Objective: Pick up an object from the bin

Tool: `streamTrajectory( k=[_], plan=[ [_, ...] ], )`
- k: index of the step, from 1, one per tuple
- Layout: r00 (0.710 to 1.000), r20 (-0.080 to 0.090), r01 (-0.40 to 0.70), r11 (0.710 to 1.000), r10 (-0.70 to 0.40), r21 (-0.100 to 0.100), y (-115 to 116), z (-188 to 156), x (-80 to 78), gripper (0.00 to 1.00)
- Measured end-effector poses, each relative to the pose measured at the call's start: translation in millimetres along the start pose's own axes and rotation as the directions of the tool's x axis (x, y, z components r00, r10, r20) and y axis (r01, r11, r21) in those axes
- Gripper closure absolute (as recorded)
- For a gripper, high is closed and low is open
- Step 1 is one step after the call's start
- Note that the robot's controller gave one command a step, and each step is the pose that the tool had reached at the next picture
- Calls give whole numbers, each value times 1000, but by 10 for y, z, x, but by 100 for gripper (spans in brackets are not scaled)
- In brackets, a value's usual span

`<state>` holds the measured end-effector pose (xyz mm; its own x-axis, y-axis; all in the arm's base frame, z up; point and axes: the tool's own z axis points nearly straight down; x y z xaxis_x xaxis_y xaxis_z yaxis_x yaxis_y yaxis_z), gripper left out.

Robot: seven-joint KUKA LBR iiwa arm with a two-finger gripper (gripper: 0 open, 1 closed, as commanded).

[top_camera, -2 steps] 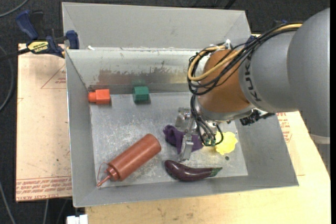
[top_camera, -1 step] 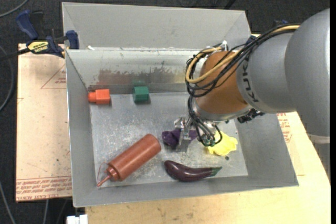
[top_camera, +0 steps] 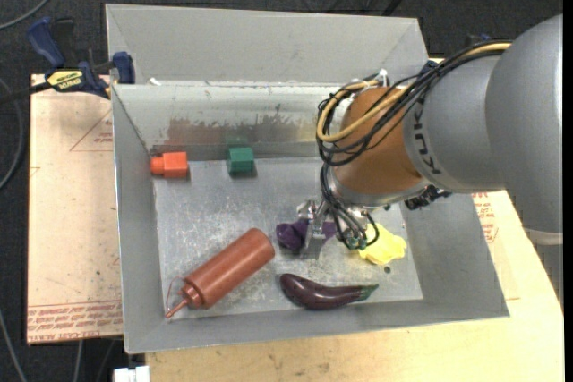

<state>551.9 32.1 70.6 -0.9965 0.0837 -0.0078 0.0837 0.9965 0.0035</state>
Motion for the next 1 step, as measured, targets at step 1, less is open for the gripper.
streamTrajectory(
  k=[1],
  plan=[
    [1000,-4,0,1000,0,0,-1,-37,12,100]
  ],
)
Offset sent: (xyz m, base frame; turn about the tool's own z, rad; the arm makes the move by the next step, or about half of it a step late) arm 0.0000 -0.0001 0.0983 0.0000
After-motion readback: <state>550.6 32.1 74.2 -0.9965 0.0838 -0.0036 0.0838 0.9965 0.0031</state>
